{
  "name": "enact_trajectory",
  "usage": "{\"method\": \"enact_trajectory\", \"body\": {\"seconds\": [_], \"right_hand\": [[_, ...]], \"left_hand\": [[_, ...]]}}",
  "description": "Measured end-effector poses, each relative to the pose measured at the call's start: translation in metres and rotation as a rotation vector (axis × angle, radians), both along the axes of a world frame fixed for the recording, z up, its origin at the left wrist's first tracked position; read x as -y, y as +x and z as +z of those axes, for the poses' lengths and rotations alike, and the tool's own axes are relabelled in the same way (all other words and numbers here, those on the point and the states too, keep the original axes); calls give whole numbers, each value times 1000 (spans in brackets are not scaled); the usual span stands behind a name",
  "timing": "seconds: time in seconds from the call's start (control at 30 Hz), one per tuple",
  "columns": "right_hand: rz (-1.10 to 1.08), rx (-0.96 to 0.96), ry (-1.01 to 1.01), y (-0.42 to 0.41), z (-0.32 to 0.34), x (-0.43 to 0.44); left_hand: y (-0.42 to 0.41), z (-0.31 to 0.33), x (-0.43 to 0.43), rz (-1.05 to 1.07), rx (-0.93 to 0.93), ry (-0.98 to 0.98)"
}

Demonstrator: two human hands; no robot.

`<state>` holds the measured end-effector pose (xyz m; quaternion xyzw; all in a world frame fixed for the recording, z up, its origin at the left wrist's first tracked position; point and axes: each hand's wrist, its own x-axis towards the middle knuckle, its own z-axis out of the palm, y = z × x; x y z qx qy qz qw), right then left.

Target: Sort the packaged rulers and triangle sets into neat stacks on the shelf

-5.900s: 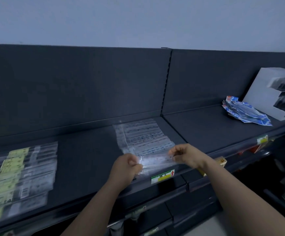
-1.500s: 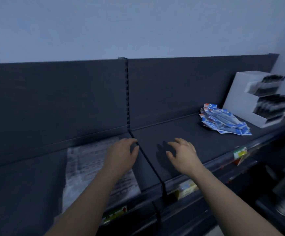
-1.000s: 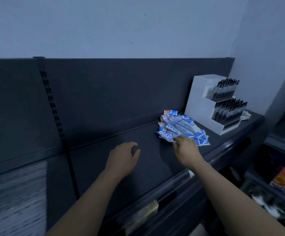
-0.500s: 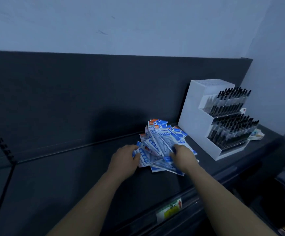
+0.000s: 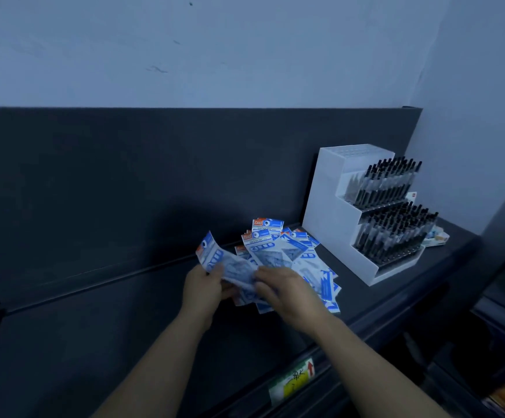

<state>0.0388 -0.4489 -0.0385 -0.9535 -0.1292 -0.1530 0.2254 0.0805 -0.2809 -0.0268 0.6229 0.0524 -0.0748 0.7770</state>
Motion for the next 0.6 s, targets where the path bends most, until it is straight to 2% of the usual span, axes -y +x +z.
{"method": "enact_trajectory", "body": {"seconds": [0.07, 0.17, 0.27, 0.37, 0.4, 0.5, 0.6], "right_hand": [[-160, -54, 82, 9, -2, 8], [-432, -203, -101, 29, -9, 19], [-561, -395, -68, 42, -5, 11], [-656, -396, -10, 43, 6, 1], [-648, -346, 39, 42, 9, -3], [-484, -246, 429, 34, 19, -31], [-239, -263, 519, 21, 19, -67]], "left_hand": [[4, -5, -14, 42, 18, 8], [9, -12, -38, 101, 28, 42], [9, -18, -59, 124, 15, 55], [8, -22, -79, 111, -21, 64], [7, -23, -84, 105, -36, 64], [8, -25, -94, 85, -65, 63], [6, -21, -97, 30, -90, -1]]}}
